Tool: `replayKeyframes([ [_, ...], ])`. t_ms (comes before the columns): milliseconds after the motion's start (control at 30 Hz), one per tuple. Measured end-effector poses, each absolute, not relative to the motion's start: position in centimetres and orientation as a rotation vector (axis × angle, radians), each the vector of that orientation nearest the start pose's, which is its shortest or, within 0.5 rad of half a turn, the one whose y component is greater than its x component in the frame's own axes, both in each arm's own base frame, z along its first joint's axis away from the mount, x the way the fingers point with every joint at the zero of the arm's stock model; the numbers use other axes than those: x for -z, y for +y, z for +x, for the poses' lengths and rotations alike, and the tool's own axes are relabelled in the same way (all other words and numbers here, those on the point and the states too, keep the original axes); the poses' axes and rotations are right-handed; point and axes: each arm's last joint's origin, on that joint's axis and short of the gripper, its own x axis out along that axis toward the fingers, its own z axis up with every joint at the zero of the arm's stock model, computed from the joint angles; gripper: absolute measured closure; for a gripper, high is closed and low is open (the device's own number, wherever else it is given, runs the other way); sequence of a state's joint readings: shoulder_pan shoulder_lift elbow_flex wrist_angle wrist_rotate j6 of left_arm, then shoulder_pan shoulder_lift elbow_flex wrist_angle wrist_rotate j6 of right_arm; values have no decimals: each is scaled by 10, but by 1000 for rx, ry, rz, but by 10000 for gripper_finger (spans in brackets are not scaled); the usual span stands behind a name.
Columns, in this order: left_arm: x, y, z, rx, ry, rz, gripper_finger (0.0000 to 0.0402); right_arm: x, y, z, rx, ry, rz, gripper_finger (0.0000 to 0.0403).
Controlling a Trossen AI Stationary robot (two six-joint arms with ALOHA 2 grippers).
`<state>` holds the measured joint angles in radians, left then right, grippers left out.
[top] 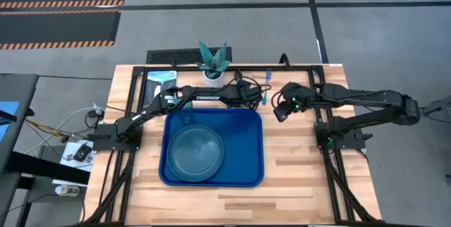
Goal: Pick and place plate/cup/fork/spoon on tray
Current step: Put the blue spoon on the blue tray on the right of the plate
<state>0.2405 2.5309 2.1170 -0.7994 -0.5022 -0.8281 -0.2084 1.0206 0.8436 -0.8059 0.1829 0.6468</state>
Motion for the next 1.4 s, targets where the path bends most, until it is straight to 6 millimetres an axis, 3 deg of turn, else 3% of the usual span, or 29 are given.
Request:
replayKeyframes([
  [400,-121,137,495,-1107,922,-503,391,-266,-32,187,600,819,572,270],
  [667,-125,138,498,-1067,918,-469,400,-267,-35,188,681,770,564,271],
  [933,-140,134,504,-990,892,-447,400,-266,-37,183,782,763,558,271],
  [1133,-154,134,508,-964,869,-431,400,-272,-37,162,909,743,547,271],
  [1400,-161,143,506,-940,889,-423,401,-284,-34,138,929,664,589,269],
])
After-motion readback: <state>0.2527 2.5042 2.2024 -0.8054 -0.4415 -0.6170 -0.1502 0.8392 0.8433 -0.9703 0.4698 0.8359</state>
